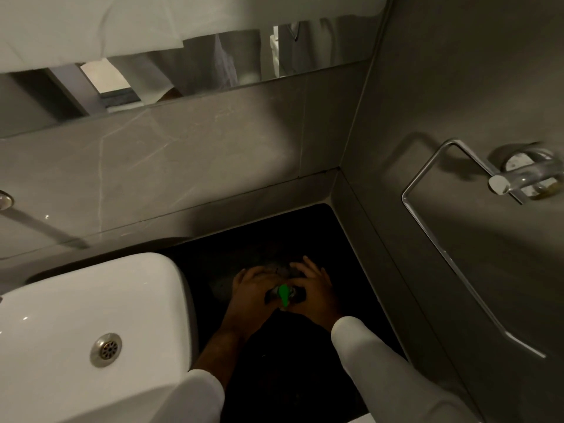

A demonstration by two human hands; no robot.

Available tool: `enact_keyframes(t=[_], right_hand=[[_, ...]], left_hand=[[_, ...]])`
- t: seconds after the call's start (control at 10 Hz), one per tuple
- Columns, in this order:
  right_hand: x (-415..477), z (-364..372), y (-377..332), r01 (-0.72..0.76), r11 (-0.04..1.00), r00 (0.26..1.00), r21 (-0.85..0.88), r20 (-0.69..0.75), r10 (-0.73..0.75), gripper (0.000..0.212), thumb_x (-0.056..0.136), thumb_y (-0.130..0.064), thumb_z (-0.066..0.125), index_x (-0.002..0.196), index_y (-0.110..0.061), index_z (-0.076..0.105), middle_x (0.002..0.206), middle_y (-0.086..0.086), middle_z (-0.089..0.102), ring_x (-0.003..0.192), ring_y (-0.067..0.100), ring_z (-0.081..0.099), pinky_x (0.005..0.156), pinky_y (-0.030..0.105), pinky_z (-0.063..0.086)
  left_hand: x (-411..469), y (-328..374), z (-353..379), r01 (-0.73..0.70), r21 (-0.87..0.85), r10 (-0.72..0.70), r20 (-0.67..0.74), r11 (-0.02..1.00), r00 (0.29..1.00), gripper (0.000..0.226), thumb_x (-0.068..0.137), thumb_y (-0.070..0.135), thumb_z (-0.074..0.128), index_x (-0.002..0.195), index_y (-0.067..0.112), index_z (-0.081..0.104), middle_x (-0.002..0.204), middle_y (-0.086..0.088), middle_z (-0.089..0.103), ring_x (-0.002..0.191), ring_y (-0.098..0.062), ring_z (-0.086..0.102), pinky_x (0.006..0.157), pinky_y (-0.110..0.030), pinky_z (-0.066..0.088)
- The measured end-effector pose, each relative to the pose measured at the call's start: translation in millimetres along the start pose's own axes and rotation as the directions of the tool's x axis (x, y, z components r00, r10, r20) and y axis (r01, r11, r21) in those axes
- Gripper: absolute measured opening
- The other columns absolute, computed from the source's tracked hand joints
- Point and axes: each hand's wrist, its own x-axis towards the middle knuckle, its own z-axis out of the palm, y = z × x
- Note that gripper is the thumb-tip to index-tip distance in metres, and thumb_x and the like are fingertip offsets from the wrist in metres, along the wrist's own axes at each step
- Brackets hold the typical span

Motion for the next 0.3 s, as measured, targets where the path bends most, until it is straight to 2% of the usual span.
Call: enact_keyframes(t=[0.1,0.2,0.3], right_hand=[[-2.3,1.9,-3.9,-0.002,1.000,1.000,-0.010,0.005,0.002,0.055,0.071,-0.057,0.078,0.122,-0.036,0.075,0.163,-0.009,0.042,0.163,0.021,0.012,0.129,0.056,0.006],[-3.7,-0.4,-5.2,-0.001,0.999,0.999,-0.054,0.033,0.003,0.069,0.072,-0.063,0.075,0.135,-0.037,0.066,0.166,-0.009,0.037,0.163,0.019,0.011,0.129,0.056,0.008],[-10.1,-7.1,-4.1,0.019,0.998,0.998,-0.066,0.055,-0.015,0.087,0.074,-0.064,0.076,0.151,-0.033,0.050,0.169,-0.006,0.032,0.163,0.019,0.010,0.129,0.055,0.012]], left_hand=[[-2.0,-0.6,4.1,0.011,0.011,-0.011,0.009,1.000,1.000,0.044,0.078,0.048,0.062,0.122,0.043,0.058,0.119,0.012,0.070,0.122,-0.008,0.044,0.104,-0.044,0.025],[-2.9,-1.8,3.9,-0.003,0.004,0.003,0.036,1.000,0.999,0.044,0.081,0.047,0.064,0.125,0.044,0.055,0.125,0.011,0.066,0.125,-0.009,0.046,0.107,-0.043,0.031],[-6.6,-8.9,1.2,-0.039,-0.019,0.041,0.101,0.999,0.994,0.057,0.079,0.046,0.076,0.132,0.038,0.058,0.133,0.006,0.063,0.128,-0.016,0.050,0.108,-0.046,0.040]])
